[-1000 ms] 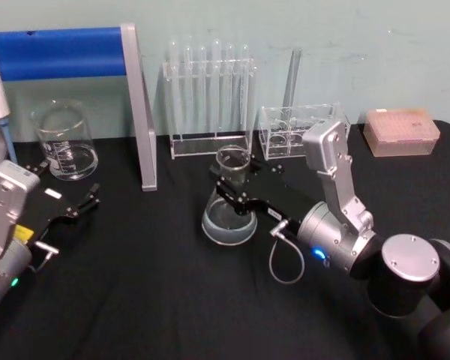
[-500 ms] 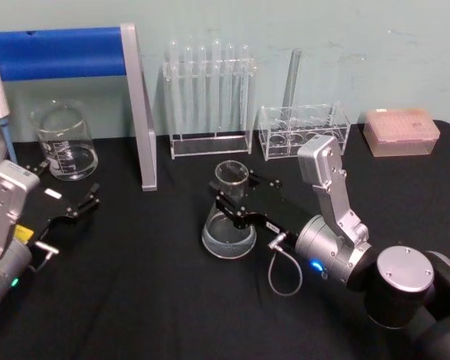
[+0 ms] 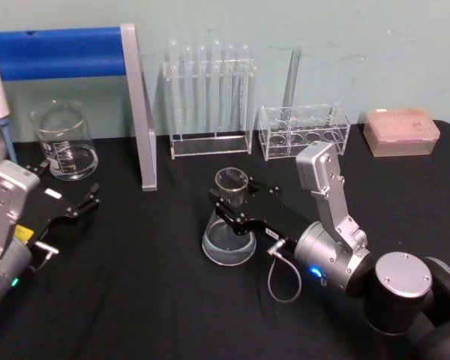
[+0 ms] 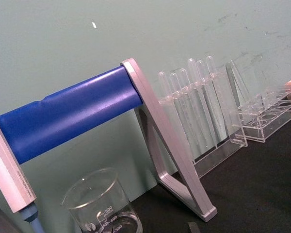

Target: Grasp the erlenmeyer flask with one hand, shake it three times, then place it back.

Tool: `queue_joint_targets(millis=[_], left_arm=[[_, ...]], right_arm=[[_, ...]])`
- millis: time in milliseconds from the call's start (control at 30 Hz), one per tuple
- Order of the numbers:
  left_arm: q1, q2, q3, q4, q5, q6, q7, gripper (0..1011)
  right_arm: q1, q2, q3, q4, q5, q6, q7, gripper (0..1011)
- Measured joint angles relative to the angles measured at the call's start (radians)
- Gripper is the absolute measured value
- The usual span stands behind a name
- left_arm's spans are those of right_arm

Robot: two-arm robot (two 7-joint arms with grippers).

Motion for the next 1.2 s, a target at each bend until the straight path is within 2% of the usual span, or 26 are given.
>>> queue_joint_targets(millis=[967,1133,1200], left_arm=[[0.000,0.000,0.000,0.000,0.000,0.000,0.000,1001],[0.000,0.000,0.000,0.000,0.000,0.000,0.000,1001],[0.000,0.000,0.000,0.000,0.000,0.000,0.000,1001]], right_arm=[[-0.004,0.000,-0.002,-0.003,-0.003,0.010,-0.003,457],[-0.004,0.000,-0.002,-0.003,-0.002,0.010,-0.003,567],[-0.004,0.000,-0.002,-0.003,-0.002,0.010,-0.003,648]])
